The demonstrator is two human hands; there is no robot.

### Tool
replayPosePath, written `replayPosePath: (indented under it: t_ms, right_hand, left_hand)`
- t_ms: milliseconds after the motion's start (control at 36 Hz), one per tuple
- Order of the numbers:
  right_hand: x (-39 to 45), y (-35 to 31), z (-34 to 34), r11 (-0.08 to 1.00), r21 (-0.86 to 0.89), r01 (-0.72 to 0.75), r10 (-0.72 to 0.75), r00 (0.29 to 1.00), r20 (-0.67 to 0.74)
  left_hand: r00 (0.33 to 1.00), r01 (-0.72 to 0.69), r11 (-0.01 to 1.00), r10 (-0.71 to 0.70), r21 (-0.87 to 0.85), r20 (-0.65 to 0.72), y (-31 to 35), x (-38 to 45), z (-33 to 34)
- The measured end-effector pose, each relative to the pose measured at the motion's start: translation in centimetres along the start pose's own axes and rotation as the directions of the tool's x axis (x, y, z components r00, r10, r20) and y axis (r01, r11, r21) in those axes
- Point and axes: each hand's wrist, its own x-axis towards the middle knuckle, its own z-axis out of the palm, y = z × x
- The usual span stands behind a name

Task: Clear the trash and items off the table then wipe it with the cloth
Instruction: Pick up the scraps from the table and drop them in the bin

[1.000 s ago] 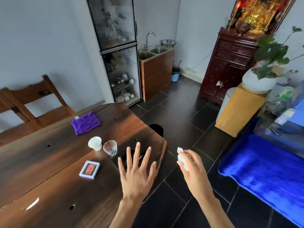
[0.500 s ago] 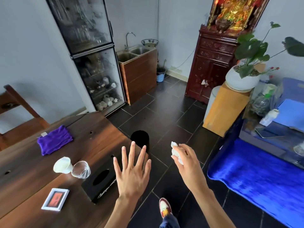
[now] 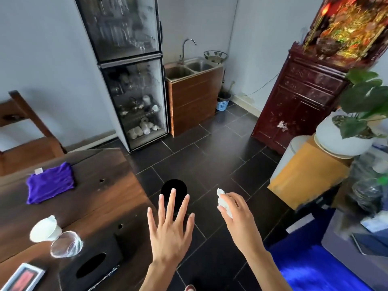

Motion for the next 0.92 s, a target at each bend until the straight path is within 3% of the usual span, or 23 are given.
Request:
replayPosePath:
  t_ms: [333, 528, 917]
  right_hand:
    - [9.7, 3.7, 1.2, 0.998, 0.041, 0.05, -0.055, 0.989, 0.134]
    - [16.9, 7.0, 3.0, 0.984, 0.106, 0.141, -0.16, 0.966, 0.201]
    - [32.7, 14.5, 7.4, 0.93, 0.237, 0.281, -0.359, 0.835, 0.417]
  left_hand:
    - [0.993, 0.113, 0.993, -0.112, 0.044, -0.036, 1.6, 6.8, 2.3]
    - [0.969, 0.241, 0.968, -0.237, 0.066, -0.063, 2.4, 11.8, 5.2]
    - [0.83, 0.558, 0.826, -0.555, 0.08, -0.055, 6.0, 23.4, 11.4]
